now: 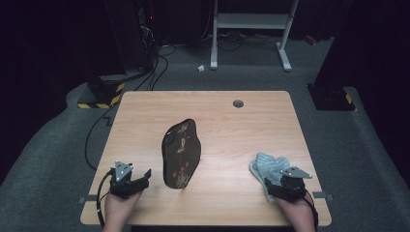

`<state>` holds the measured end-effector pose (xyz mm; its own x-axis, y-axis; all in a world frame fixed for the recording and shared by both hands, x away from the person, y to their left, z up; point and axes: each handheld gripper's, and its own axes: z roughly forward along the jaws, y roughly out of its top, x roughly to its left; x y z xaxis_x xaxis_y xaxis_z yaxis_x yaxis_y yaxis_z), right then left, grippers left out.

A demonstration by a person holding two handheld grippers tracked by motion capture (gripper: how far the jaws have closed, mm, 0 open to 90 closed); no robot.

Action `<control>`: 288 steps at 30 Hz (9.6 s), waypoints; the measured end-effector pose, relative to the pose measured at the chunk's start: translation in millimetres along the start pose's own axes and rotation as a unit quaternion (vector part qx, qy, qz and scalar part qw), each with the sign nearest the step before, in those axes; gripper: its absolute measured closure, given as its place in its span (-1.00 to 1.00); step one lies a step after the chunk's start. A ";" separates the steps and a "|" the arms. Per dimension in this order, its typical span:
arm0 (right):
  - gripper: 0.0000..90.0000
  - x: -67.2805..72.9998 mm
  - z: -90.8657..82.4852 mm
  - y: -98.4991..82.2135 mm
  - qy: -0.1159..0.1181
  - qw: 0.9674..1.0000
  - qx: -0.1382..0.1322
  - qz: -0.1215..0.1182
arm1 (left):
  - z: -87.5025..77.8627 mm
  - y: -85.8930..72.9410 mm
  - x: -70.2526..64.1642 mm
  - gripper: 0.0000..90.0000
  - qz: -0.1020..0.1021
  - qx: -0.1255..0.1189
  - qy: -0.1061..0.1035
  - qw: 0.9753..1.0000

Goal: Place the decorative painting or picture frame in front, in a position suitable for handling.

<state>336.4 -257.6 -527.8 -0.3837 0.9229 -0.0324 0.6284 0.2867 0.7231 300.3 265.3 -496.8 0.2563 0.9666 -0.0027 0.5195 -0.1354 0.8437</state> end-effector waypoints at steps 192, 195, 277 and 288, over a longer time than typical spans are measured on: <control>0.48 1.5 -8.2 -4.8 0.017 0.999 -0.044 -0.027 | -2.1 34.9 -66.2 0.79 -0.017 -0.139 -0.203 0.969; 0.48 1.5 -8.1 -4.8 0.017 0.999 -0.043 -0.027 | -2.6 32.4 -64.3 0.78 -0.019 -0.139 -0.204 0.969; 0.48 1.9 -13.5 -4.7 0.035 0.997 -0.062 -0.027 | -20.1 -7.5 -87.4 0.17 0.048 -0.115 -0.182 0.975; 0.48 27.5 -38.8 14.9 0.063 0.986 -0.141 -0.057 | -17.0 -9.7 -91.2 0.38 0.063 -0.118 -0.183 0.974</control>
<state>309.1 -238.0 -491.2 -0.5324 0.8449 -0.0511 0.3708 0.2871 0.8832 258.0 182.1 -495.6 0.6016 0.7975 -0.0450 0.2738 -0.1529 0.9496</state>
